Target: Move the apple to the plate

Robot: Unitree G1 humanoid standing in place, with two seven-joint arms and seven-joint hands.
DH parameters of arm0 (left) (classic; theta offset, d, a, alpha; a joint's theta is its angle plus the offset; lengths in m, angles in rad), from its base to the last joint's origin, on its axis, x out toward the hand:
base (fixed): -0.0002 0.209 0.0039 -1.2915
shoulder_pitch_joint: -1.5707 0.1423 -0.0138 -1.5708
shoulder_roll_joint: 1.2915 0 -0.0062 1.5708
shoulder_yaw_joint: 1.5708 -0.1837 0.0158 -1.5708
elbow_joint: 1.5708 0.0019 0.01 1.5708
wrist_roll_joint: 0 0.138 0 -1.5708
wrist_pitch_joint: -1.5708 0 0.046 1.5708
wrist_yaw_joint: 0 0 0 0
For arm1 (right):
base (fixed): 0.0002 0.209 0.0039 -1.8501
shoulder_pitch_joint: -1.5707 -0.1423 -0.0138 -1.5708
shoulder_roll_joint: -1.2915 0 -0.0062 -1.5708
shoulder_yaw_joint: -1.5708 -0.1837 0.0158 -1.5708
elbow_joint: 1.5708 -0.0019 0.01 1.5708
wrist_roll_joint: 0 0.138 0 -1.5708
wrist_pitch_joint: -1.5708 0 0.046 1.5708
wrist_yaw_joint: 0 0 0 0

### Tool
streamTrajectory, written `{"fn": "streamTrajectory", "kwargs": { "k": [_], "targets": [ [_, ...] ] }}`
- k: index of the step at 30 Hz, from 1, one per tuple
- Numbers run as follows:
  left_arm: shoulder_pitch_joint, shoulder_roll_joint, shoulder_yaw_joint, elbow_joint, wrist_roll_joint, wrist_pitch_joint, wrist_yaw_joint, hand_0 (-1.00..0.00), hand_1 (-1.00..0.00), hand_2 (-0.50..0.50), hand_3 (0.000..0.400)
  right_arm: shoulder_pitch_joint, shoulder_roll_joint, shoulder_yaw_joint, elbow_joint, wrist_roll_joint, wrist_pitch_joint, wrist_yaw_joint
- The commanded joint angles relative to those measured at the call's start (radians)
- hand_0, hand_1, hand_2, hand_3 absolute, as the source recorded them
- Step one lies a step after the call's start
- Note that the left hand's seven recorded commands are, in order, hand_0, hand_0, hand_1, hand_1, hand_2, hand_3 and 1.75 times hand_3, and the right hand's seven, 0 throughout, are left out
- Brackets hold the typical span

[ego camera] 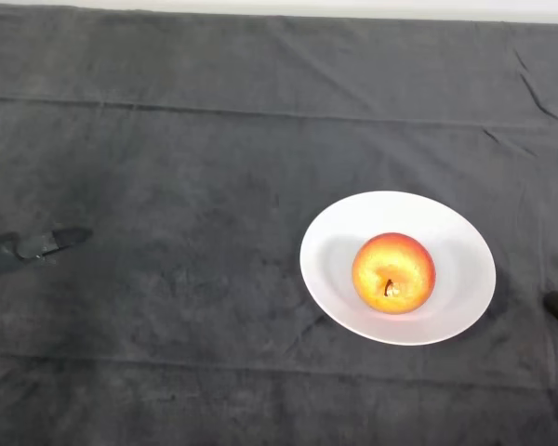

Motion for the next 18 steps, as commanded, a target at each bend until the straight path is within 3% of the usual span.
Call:
{"fn": "streamTrajectory", "kwargs": {
  "k": [1, 18],
  "targets": [
    [-0.018, -0.011, 0.054, 0.074, 0.009, -0.031, 0.027, 0.0, 0.0, 0.0, 0.0, 0.015, -0.009, -0.0105, -0.026, 0.0076, 0.001, -0.0009],
    [-0.076, 0.001, 0.154, 0.248, 0.033, -0.096, 0.064, 0.0, 0.0, 0.0, 0.0, 0.014, -0.011, -0.0105, -0.023, 0.0078, 0.002, 0.0008]
  ]
}}
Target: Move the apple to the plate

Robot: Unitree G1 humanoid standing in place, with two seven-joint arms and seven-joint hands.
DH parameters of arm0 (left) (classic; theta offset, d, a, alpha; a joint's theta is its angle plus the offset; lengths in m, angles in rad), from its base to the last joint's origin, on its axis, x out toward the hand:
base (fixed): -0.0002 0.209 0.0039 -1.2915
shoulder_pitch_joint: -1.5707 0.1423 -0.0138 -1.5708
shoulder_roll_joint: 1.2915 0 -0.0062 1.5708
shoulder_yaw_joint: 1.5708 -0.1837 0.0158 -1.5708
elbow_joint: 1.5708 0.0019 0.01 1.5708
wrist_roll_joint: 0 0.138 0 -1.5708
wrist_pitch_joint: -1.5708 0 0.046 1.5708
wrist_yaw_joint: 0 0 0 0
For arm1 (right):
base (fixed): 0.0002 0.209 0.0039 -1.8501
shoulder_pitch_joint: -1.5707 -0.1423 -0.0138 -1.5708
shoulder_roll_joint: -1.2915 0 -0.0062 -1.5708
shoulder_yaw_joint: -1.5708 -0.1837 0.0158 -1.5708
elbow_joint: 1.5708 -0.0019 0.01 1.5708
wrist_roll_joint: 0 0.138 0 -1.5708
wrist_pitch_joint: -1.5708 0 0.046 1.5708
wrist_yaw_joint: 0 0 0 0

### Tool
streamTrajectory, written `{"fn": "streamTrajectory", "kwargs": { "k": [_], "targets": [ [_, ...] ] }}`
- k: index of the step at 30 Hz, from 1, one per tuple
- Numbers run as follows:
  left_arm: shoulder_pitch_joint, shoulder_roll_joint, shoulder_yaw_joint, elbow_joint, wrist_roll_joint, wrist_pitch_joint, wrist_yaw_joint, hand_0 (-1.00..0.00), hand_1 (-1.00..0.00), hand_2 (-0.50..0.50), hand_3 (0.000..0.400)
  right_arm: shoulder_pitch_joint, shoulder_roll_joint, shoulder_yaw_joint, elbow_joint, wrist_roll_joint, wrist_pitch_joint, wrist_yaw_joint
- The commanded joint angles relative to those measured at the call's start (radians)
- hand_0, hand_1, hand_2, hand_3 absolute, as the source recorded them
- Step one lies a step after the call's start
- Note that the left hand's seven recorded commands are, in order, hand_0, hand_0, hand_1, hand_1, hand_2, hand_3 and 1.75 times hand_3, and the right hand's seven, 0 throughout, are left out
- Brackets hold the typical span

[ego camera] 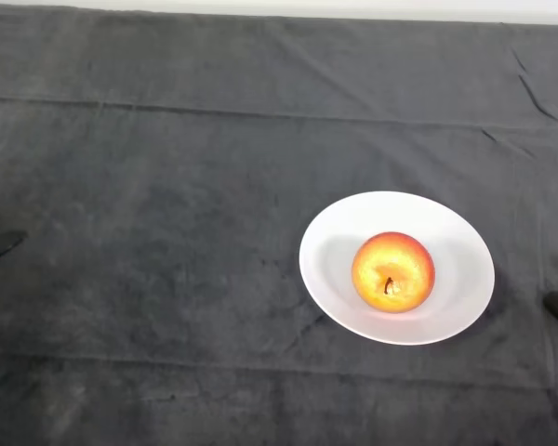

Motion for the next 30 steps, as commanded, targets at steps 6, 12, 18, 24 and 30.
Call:
{"fn": "streamTrajectory", "kwargs": {
  "k": [6, 12, 18, 24, 30],
  "targets": [
    [-0.046, 0.007, 0.043, 0.064, 0.029, -0.029, 0.017, 0.0, 0.0, 0.0, 0.0, 0.013, -0.011, -0.0104, -0.022, 0.0077, 0.002, 0.0016],
    [-0.052, 0.003, 0.051, 0.076, 0.039, -0.034, 0.017, 0.0, 0.0, 0.0, 0.0, 0.013, -0.012, -0.0103, -0.021, 0.0075, 0.003, 0.0024],
    [-0.055, 0.0, 0.056, 0.082, 0.044, -0.037, 0.012, 0.0, 0.0, 0.0, 0.0, 0.013, -0.012, -0.0102, -0.02, 0.0073, 0.003, 0.0031],
    [-0.056, -0.003, 0.061, 0.083, 0.047, -0.039, 0.006, 0.0, 0.0, 0.0, 0.0, 0.012, -0.012, -0.01, -0.019, 0.0071, 0.003, 0.0036],
    [-0.059, -0.007, 0.063, 0.089, 0.05, -0.042, 0.0, 0.0, 0.0, 0.0, 0.0, 0.012, -0.012, -0.0099, -0.019, 0.0069, 0.002, 0.004]
  ]
}}
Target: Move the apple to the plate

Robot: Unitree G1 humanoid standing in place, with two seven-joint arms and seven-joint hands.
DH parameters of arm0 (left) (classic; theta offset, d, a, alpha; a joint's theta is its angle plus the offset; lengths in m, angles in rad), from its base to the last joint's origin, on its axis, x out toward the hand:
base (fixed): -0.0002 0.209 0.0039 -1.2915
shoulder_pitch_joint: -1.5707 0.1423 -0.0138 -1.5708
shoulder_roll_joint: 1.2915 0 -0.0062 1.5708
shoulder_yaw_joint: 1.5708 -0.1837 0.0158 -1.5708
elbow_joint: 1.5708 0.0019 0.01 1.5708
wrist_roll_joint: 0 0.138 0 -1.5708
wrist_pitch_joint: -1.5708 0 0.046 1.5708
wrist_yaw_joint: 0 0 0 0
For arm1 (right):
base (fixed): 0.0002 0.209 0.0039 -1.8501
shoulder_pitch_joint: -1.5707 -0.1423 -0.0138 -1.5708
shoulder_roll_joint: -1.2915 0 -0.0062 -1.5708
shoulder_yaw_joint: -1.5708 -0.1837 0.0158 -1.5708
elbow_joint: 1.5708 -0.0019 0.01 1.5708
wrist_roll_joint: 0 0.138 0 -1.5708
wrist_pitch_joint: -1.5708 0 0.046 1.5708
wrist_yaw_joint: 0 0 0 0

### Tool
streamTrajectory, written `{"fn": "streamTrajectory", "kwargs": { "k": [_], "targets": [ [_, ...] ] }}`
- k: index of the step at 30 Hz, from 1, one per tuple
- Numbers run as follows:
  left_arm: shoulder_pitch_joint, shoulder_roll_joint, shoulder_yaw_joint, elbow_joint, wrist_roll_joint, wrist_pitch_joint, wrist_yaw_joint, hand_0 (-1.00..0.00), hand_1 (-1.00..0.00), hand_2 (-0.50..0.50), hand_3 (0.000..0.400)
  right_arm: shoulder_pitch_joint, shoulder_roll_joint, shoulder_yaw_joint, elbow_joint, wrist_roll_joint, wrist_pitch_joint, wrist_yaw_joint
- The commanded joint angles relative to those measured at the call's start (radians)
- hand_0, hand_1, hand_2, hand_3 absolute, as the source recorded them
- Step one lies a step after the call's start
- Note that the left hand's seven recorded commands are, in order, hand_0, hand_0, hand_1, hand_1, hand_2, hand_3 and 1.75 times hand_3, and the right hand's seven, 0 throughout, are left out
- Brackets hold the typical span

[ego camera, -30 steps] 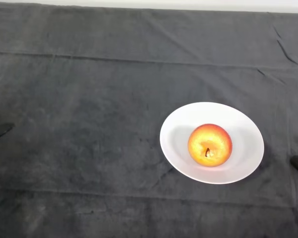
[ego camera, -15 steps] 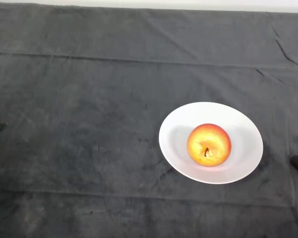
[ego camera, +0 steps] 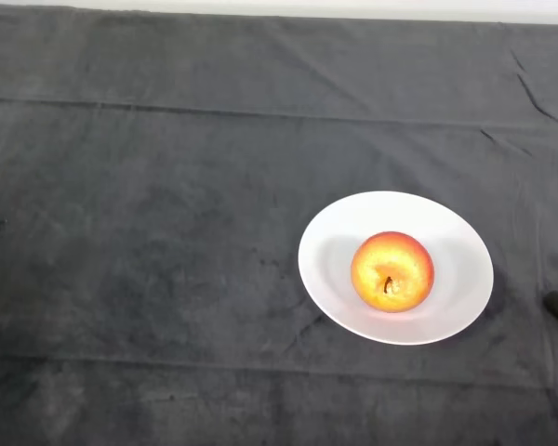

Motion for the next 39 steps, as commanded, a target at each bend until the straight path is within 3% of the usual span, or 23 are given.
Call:
{"fn": "streamTrajectory", "kwargs": {
  "k": [1, 39],
  "targets": [
    [-0.029, -0.007, 0.028, 0.042, 0.017, -0.019, -0.003, 0.0, 0.0, 0.0, 0.0, 0.012, -0.012, -0.0099, -0.019, 0.0069, 0.002, 0.0041],
    [-0.033, -0.021, 0.043, 0.044, 0.031, -0.013, -0.027, 0.0, 0.0, 0.0, 0.0, 0.012, -0.012, -0.0097, -0.018, 0.006, 0.002, 0.0052]
  ]
}}
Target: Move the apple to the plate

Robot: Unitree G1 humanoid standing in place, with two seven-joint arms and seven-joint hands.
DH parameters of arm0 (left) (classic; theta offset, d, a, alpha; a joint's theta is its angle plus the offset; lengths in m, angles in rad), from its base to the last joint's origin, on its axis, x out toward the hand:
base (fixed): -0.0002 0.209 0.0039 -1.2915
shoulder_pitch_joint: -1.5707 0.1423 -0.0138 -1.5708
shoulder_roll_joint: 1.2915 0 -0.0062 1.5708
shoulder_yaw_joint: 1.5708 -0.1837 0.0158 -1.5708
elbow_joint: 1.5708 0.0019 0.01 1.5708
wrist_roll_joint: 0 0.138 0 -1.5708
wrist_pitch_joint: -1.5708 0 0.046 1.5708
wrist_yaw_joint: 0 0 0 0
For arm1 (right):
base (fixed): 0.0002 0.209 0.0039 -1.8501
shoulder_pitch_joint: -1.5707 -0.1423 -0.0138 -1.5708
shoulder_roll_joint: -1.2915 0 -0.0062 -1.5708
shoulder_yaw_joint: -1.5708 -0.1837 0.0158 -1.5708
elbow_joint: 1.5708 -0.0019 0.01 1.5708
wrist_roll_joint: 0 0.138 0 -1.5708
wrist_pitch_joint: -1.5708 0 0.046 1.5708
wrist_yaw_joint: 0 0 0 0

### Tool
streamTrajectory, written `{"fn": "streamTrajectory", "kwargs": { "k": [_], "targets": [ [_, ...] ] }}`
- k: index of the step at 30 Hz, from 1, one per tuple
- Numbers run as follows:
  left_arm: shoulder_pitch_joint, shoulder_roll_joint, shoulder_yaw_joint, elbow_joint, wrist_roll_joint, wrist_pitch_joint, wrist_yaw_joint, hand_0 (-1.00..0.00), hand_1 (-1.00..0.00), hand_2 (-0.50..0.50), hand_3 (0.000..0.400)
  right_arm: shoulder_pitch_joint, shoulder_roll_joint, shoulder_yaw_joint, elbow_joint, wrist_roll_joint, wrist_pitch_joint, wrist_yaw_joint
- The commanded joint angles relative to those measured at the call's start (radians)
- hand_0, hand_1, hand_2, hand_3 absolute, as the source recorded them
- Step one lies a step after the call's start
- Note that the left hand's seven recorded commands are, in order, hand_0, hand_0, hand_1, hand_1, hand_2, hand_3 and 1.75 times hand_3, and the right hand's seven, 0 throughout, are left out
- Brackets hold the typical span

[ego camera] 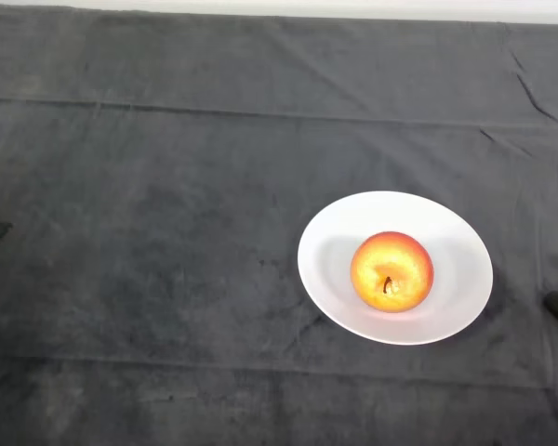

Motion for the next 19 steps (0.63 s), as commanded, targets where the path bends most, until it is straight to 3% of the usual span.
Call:
{"fn": "streamTrajectory", "kwargs": {
  "k": [1, 19],
  "targets": [
    [-0.033, -0.012, 0.042, 0.043, 0.012, -0.013, -0.007, 0.0, 0.0, 0.0, 0.0, 0.012, -0.012, -0.0097, -0.018, 0.006, 0.002, 0.0052],
    [-0.035, -0.013, 0.048, 0.049, 0.015, -0.015, -0.014, 0.0, 0.0, 0.0, 0.0, 0.012, -0.012, -0.0098, -0.018, 0.0057, 0.002, 0.0054]
  ]
}}
